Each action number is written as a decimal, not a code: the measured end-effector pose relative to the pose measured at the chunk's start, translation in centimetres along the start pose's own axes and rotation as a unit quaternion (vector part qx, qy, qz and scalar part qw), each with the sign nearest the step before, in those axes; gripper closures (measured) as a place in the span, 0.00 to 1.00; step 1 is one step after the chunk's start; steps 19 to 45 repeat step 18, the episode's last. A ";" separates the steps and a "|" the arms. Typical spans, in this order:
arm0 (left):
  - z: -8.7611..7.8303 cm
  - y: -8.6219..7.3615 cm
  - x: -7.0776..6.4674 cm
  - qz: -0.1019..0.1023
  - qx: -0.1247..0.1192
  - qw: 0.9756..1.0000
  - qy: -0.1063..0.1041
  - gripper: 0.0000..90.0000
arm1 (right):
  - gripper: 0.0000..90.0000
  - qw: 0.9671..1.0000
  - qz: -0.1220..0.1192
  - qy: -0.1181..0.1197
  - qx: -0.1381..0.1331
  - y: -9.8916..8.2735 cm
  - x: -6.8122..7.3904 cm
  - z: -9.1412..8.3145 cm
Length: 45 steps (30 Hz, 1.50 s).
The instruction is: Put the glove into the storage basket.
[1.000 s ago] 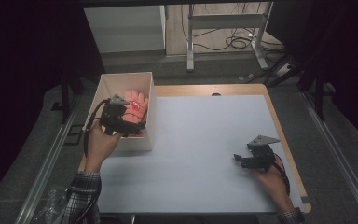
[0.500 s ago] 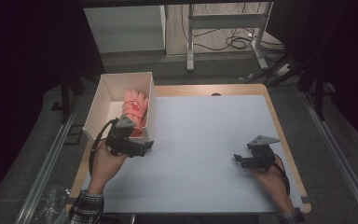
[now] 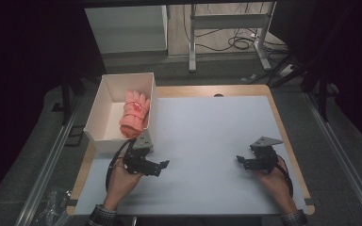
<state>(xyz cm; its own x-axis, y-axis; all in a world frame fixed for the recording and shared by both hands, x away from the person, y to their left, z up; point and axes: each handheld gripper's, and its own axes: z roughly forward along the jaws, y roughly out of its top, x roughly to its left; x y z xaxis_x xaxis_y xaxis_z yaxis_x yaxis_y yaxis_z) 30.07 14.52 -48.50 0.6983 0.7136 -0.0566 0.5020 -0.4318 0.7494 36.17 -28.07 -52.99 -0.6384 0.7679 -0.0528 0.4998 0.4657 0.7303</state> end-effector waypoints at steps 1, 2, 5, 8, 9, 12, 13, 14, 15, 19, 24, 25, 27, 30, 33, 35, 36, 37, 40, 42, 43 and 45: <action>0.4 -0.2 -0.1 -0.001 0.001 1.000 -0.004 0.03 | 0.26 1.000 0.000 0.000 0.000 0.0 0.0 0.0; 0.8 -0.5 -0.2 -0.001 0.000 1.000 -0.010 0.02 | 0.26 1.000 0.000 0.000 0.000 0.0 0.0 0.0; 2.0 -1.3 -0.5 -0.001 -0.002 1.000 -0.026 0.02 | 0.26 1.000 0.000 0.000 0.000 0.0 0.0 0.0; 3.4 -2.1 -0.9 0.008 0.011 1.000 -0.026 0.03 | 0.25 1.000 0.001 -0.002 -0.001 0.0 0.0 0.0; 3.8 -2.4 -1.0 0.012 0.017 1.000 -0.023 0.03 | 0.24 1.000 0.001 -0.003 0.000 0.0 0.0 0.0; 5.0 -3.1 -1.1 0.018 0.035 0.999 -0.014 0.02 | 0.21 1.000 0.004 -0.007 0.002 0.0 0.0 0.1; 5.3 -3.3 -1.1 0.019 0.039 0.999 -0.011 0.03 | 0.20 1.000 0.005 -0.009 0.003 0.0 0.0 0.1; 5.6 -3.5 -1.1 0.019 0.043 0.999 -0.009 0.03 | 0.20 1.000 0.006 -0.009 0.003 0.0 0.0 0.1; 5.7 -3.6 -1.1 0.022 0.044 0.999 -0.011 0.02 | 0.19 1.000 0.006 -0.010 0.003 0.0 0.0 0.1; 5.7 -3.6 -1.0 0.018 0.041 0.999 -0.012 0.02 | 0.10 1.000 0.015 -0.021 0.011 0.1 -0.1 0.2; 5.7 -3.6 -1.0 0.018 0.041 0.999 -0.012 0.02 | 0.10 1.000 0.015 -0.021 0.011 0.1 -0.1 0.2; 5.7 -3.6 -1.0 0.018 0.041 0.999 -0.012 0.02 | 0.10 1.000 0.015 -0.021 0.011 0.1 -0.1 0.2; 5.7 -3.6 -1.0 0.018 0.041 0.999 -0.012 0.02 | 0.10 1.000 0.015 -0.021 0.011 0.1 -0.1 0.2; 5.7 -3.6 -1.0 0.018 0.041 0.999 -0.012 0.02 | 0.10 1.000 0.015 -0.021 0.011 0.1 -0.1 0.2; 5.7 -3.6 -1.0 0.018 0.041 0.999 -0.012 0.02 | 0.10 1.000 0.015 -0.021 0.011 0.1 -0.1 0.2; 5.7 -3.6 -1.0 0.018 0.041 0.999 -0.012 0.02 | 0.10 1.000 0.015 -0.021 0.011 0.1 -0.1 0.2; 5.7 -3.6 -1.0 0.018 0.041 0.999 -0.012 0.02 | 0.10 1.000 0.015 -0.021 0.011 0.1 -0.1 0.2; 5.7 -3.6 -1.0 0.018 0.041 0.999 -0.012 0.02 | 0.10 1.000 0.015 -0.021 0.011 0.1 -0.1 0.2; 5.7 -3.6 -1.0 0.018 0.041 0.999 -0.012 0.02 | 0.10 1.000 0.015 -0.021 0.011 0.1 -0.1 0.2; 5.7 -3.6 -1.0 0.018 0.041 0.999 -0.012 0.02 | 0.10 1.000 0.015 -0.021 0.011 0.1 -0.1 0.2; 5.7 -3.6 -1.0 0.018 0.041 0.999 -0.012 0.02 | 0.10 1.000 0.015 -0.021 0.011 0.1 -0.1 0.2; 5.7 -3.6 -1.0 0.018 0.041 0.999 -0.012 0.02 | 0.10 1.000 0.015 -0.021 0.011 0.1 -0.1 0.2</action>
